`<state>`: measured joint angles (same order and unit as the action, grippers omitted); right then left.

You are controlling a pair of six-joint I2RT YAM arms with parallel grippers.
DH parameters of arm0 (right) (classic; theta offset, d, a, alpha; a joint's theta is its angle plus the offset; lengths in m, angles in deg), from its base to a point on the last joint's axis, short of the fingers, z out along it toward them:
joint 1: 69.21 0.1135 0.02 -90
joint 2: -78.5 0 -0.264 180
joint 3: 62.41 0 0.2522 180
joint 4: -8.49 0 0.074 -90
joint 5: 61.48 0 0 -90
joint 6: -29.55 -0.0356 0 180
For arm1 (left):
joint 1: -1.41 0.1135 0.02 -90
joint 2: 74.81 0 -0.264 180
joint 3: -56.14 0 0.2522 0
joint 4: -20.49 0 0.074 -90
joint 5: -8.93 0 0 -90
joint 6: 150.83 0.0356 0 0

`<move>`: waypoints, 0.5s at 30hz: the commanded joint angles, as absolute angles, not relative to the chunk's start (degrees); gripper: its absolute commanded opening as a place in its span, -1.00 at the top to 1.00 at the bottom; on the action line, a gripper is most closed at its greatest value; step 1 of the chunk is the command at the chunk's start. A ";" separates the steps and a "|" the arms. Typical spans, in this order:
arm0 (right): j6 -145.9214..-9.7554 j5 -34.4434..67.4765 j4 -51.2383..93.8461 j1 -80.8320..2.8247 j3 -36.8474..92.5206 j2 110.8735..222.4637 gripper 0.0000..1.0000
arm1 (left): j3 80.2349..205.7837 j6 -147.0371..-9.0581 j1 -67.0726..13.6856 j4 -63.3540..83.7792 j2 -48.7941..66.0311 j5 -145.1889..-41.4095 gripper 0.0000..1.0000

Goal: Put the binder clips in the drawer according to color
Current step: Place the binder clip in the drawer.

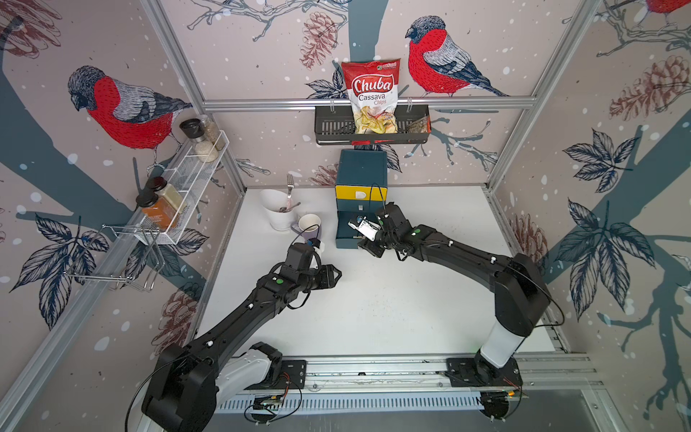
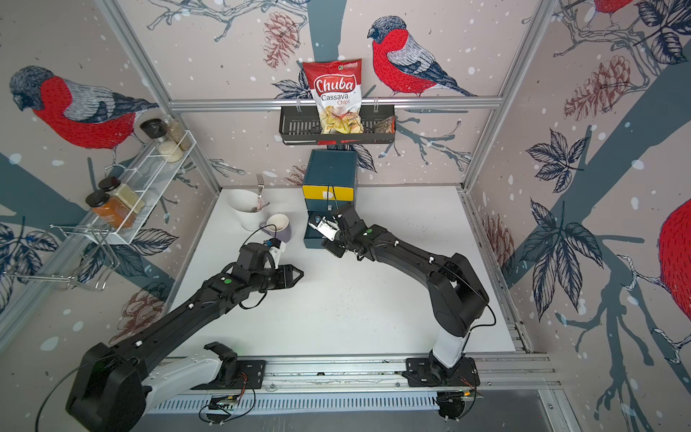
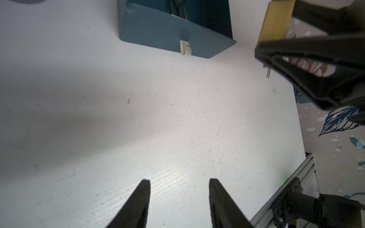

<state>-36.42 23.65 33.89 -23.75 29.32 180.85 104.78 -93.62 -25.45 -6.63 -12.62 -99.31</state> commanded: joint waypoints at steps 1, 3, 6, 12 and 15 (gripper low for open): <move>-36.92 27.96 27.02 -23.42 32.63 184.74 0.28 | 103.41 -99.74 -27.54 0.76 -12.16 -98.84 0.00; -36.65 30.30 23.77 -23.39 33.69 187.00 0.28 | 102.63 -102.12 -29.65 2.55 -11.53 -96.76 0.03; -35.79 32.42 16.81 -23.34 32.84 189.39 0.28 | 101.01 -105.67 -31.91 5.76 -9.93 -94.45 0.10; -35.18 35.18 9.18 -23.60 33.53 194.96 0.25 | 96.67 -111.61 -32.96 13.03 -9.69 -92.47 0.13; -37.16 34.15 9.45 -24.10 34.99 196.99 0.18 | 96.70 -112.07 -32.92 13.17 -9.66 -91.89 0.13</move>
<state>-35.83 33.38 13.92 -23.84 33.85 196.04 96.78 -109.69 -32.83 8.21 -9.56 -93.87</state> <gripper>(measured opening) 0.526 0.437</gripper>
